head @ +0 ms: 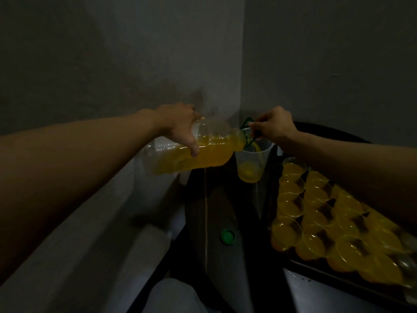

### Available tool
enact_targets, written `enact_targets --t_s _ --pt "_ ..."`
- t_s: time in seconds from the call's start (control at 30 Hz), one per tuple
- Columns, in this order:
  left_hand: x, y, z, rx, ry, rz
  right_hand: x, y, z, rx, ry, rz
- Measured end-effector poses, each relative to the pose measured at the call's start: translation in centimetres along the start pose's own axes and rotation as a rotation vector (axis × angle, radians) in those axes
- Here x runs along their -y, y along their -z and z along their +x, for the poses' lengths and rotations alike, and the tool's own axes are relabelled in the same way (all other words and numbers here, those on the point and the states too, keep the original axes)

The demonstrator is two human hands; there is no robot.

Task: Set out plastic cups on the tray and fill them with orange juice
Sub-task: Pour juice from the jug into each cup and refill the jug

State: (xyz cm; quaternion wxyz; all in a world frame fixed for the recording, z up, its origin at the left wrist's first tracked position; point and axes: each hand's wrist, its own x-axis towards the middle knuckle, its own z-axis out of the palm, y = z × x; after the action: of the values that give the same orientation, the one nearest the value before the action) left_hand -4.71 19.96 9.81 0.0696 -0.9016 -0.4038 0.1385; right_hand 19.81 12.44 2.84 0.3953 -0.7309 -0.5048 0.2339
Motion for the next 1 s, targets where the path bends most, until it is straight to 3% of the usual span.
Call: enact_targets --t_s 1.0 --pt "-0.05 0.67 -0.08 -0.018 -0.03 0.048 -0.05 0.19 -0.26 0.028 -0.018 0.035"
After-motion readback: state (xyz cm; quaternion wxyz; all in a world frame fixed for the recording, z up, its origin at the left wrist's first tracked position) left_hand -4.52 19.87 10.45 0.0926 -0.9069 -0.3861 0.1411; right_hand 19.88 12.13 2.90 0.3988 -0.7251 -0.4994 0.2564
